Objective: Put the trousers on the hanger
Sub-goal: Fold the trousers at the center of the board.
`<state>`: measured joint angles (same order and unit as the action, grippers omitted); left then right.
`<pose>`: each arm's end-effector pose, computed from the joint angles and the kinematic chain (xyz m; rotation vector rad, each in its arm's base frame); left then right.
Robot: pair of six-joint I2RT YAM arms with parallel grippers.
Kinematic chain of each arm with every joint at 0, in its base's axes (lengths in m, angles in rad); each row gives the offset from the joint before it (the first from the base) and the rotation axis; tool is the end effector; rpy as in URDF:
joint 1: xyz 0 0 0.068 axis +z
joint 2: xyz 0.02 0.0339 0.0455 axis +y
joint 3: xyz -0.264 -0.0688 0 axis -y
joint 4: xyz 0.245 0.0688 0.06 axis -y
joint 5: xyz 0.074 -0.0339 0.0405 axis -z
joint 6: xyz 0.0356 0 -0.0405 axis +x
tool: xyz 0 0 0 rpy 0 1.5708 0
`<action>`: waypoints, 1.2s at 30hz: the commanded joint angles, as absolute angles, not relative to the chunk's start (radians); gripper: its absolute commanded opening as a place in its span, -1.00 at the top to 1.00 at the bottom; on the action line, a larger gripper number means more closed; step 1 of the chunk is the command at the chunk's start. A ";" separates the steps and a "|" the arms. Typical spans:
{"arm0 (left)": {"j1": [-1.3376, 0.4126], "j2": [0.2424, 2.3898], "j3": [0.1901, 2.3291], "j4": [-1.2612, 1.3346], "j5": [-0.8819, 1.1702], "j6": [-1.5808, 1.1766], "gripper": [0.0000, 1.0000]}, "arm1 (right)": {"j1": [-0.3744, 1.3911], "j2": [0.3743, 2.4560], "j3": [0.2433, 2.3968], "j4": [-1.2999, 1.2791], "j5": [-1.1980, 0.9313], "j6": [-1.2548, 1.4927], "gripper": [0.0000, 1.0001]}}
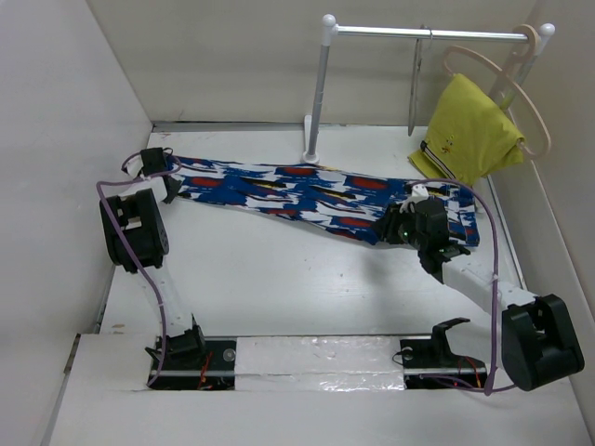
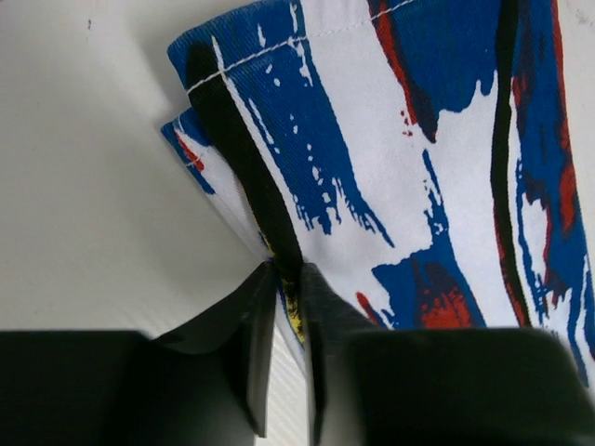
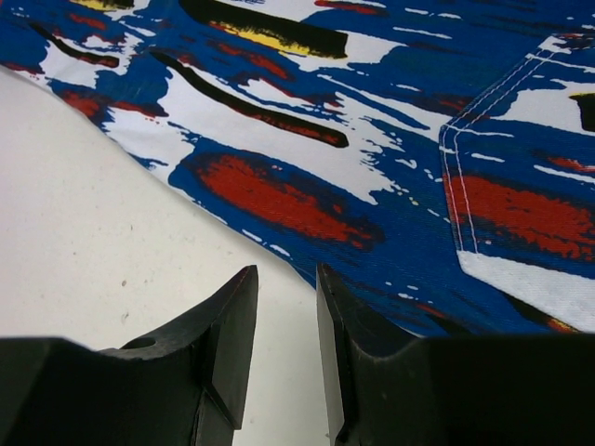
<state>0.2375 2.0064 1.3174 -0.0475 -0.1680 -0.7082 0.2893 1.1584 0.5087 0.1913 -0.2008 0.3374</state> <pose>0.4257 0.1092 0.1701 -1.1207 2.0029 -0.0492 0.2311 0.0762 0.2067 -0.0797 2.0700 0.5943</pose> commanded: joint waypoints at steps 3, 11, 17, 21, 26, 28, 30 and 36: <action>0.244 2.028 1.338 -0.043 -0.152 -0.697 1.00 | 0.276 1.147 0.505 0.224 -0.103 0.368 0.24; 0.244 1.950 1.313 -0.041 -0.216 -0.664 1.00 | 0.013 1.025 0.413 0.123 0.008 0.511 -0.24; 0.244 1.892 1.302 -0.040 -0.238 -0.657 1.00 | -0.142 0.914 0.359 0.005 0.044 0.532 -0.35; 0.244 1.867 1.292 -0.031 -0.227 -0.670 1.00 | -0.190 0.864 0.331 0.003 0.167 0.596 -0.54; 0.235 1.848 1.270 -0.023 -0.219 -0.681 1.00 | -0.343 0.946 0.342 0.063 0.092 0.684 -0.55; 0.235 1.848 1.267 -0.021 -0.215 -0.683 1.00 | -0.394 0.995 0.357 0.095 0.057 0.709 -0.55; 0.235 1.850 1.259 -0.020 -0.212 -0.686 1.00 | -0.442 1.101 0.367 0.184 0.026 0.747 -0.56; 0.235 1.855 1.249 -0.014 -0.241 -0.663 1.00 | -0.488 1.294 0.507 0.167 -0.045 0.808 -0.47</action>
